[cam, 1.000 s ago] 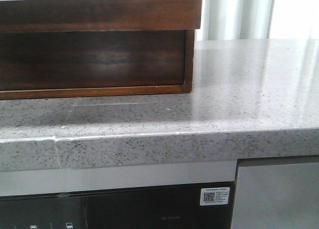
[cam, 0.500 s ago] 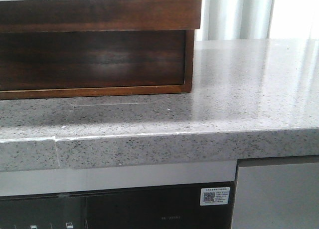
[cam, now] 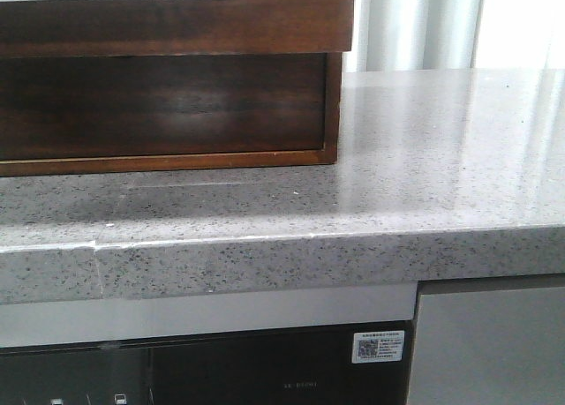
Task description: Put scissors in drawer with both arms
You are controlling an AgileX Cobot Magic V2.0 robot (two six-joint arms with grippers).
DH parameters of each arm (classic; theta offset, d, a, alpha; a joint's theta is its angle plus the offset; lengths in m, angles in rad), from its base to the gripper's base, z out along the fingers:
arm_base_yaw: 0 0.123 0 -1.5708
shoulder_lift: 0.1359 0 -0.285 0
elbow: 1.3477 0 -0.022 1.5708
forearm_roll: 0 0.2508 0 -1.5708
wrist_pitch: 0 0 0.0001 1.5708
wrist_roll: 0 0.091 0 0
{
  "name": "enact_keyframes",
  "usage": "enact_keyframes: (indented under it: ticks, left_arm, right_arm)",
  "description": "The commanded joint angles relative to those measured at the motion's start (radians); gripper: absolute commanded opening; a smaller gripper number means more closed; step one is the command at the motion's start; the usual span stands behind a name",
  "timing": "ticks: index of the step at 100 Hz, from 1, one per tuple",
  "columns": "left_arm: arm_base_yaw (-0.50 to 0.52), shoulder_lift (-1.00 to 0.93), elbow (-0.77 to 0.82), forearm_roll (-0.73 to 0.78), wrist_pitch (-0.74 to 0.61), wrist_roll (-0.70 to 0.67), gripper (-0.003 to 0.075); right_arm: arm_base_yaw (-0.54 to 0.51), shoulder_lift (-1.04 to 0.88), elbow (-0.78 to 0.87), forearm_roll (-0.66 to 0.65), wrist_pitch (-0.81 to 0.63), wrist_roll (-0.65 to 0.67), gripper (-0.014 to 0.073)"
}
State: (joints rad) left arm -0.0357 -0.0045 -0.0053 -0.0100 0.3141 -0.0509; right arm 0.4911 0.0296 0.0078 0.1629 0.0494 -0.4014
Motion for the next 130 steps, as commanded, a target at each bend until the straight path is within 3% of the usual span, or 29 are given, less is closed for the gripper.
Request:
enact_keyframes:
  ticks: [1,16,60,90,130]
  left_arm:
    - [0.002,-0.033,0.021,-0.009,-0.081,-0.011,-0.0020]
    - [0.002,-0.033,0.021,-0.009,-0.081,-0.011,-0.0019]
    - [0.002,-0.033,0.021,-0.009,-0.081,-0.011,-0.0020]
    - [0.002,-0.033,0.021,-0.009,-0.081,-0.011,-0.0020]
    - [0.002,-0.033,0.021,-0.009,-0.081,-0.011,-0.0019]
  right_arm:
    - [-0.076,0.012,-0.008,-0.144,-0.132,0.264,-0.0055]
    - [-0.213,0.012,0.021,-0.176,-0.136,0.442,-0.0055]
    - [-0.426,-0.066,0.035,-0.272,0.011,0.525,-0.0055]
    - [-0.463,-0.066,0.035,-0.271,0.263,0.510,-0.0055]
    - [-0.501,-0.066,0.035,-0.271,0.263,0.480,-0.0055]
